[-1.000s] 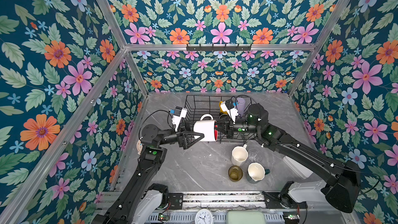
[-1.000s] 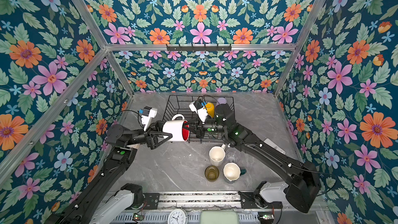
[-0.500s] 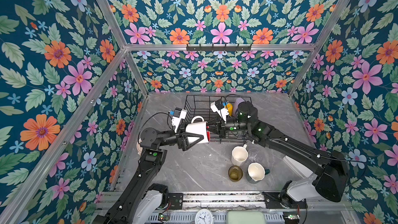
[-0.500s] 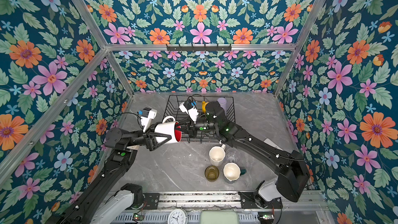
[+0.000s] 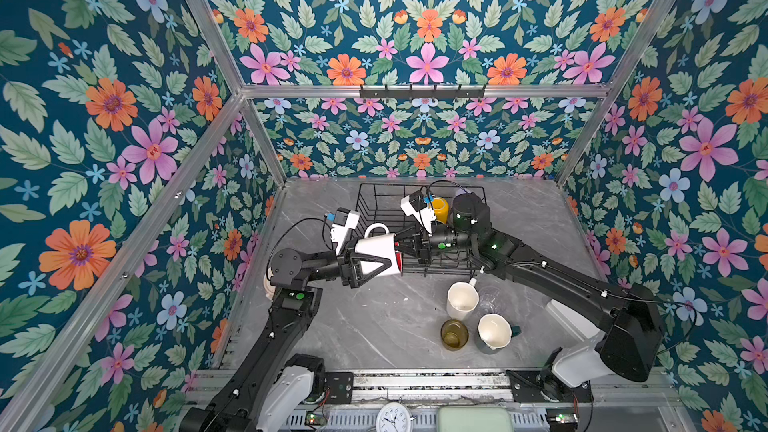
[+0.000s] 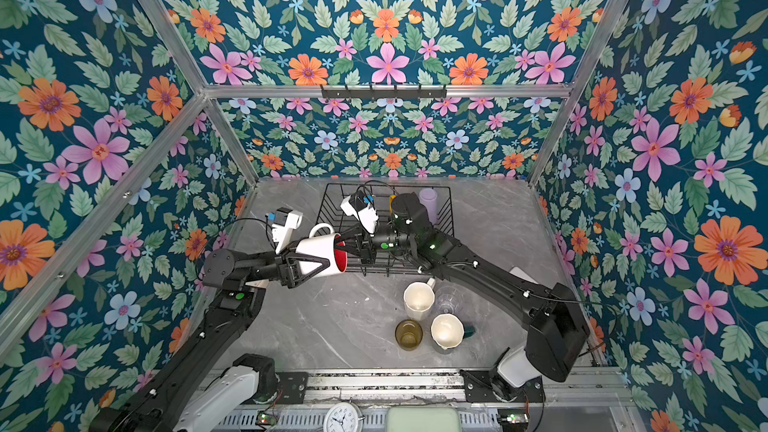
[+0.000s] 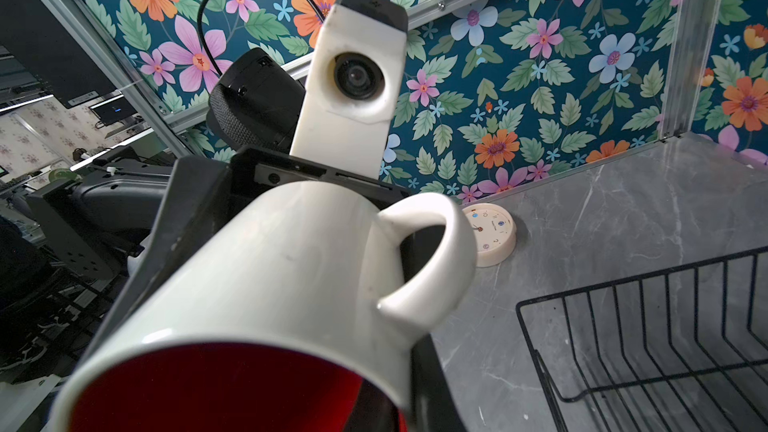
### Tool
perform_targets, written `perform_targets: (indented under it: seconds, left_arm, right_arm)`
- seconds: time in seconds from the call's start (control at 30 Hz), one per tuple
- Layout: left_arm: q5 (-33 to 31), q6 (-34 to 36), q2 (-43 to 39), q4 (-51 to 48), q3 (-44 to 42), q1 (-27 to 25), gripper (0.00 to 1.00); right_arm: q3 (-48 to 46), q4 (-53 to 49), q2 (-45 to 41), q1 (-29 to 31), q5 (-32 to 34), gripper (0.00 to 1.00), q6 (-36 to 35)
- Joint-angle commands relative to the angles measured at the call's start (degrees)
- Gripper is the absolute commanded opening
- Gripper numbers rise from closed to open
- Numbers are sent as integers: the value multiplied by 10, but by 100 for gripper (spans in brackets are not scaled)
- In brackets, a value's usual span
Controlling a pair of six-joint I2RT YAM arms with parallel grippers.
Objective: Load the cups into the dish rack
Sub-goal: 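Close the left gripper on the white mug's body beside the right gripper, then open the right gripper off the white mug while the left gripper pulls it away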
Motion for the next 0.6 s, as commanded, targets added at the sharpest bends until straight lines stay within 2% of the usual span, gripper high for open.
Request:
perform_targets:
  seconds: [0.0, 0.2, 0.4, 0.5, 0.57]
  left_arm:
    - [3, -2, 0, 41, 2, -2, 77]
    - [-1, -3, 1, 44, 5, -2, 64]
    - [-2, -3, 1, 44, 8, -1, 43]
    - [-6, -2, 3, 45, 10, -1, 24]
    - [-12, 2, 6, 38, 15, -1, 7]
  right_arm:
    - [4, 34, 5, 2, 16, 0, 6]
    - [1, 35, 10, 3, 26, 0, 15]
    - [-8, 41, 11, 3, 44, 0, 27]
    - [-8, 36, 10, 2, 57, 6, 39]
    - [-4, 26, 10, 2, 65, 11, 48]
